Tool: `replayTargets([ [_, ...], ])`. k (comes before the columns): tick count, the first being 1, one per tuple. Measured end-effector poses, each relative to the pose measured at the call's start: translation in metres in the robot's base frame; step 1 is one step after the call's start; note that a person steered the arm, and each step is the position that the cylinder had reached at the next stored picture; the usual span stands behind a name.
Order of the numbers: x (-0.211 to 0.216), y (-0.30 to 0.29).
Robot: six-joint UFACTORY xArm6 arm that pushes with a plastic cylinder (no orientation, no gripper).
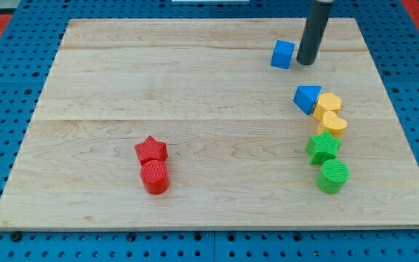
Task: Move the blue cube away from the blue triangle
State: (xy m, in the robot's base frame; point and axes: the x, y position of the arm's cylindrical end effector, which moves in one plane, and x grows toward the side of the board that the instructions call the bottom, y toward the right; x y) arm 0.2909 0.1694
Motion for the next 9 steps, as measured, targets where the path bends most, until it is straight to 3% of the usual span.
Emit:
replayTargets([
  [1,-0.024,-0.026],
  [3,0.134,-0.156],
  [6,0.127,-0.139],
  [9,0.185,-0.086],
])
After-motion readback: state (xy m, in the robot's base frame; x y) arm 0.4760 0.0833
